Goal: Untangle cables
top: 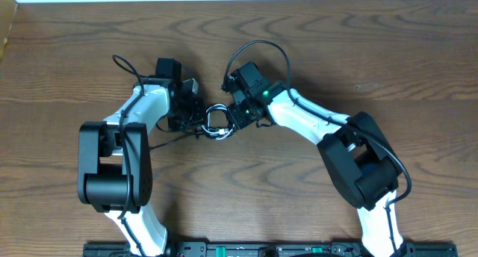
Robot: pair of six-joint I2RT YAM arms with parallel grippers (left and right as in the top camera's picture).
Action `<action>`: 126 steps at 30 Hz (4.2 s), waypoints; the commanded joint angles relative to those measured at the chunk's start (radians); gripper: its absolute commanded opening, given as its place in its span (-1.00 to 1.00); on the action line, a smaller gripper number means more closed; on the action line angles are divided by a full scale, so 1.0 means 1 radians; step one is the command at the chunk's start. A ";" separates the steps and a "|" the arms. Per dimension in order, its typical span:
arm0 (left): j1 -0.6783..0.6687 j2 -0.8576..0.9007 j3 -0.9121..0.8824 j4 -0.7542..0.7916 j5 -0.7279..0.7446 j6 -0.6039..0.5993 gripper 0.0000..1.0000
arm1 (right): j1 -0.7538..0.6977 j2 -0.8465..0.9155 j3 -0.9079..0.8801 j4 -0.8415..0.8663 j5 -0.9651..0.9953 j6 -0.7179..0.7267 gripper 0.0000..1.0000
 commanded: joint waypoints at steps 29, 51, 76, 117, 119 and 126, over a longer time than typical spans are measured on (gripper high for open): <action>0.285 -0.076 0.007 0.130 0.618 -0.061 -0.85 | 0.030 0.051 -0.013 0.024 0.099 -0.064 -0.98; 0.316 -0.074 -0.018 0.133 0.141 -0.063 -0.82 | 0.029 0.051 -0.012 0.036 0.155 -0.069 -0.98; 0.297 -0.074 -0.018 0.135 0.134 -0.107 -0.82 | -0.003 -0.085 0.138 -0.076 0.059 -0.172 0.56; 0.153 -0.074 -0.018 0.180 0.034 -0.107 -0.74 | 0.033 0.063 0.124 -0.118 0.093 -0.042 -0.73; 0.153 -0.074 -0.018 0.180 0.034 -0.107 -0.74 | 0.037 0.063 0.124 -0.116 0.095 -0.046 -0.78; 0.153 -0.074 -0.018 0.180 0.034 -0.107 -0.74 | 0.039 0.063 0.124 -0.104 0.095 -0.046 -0.98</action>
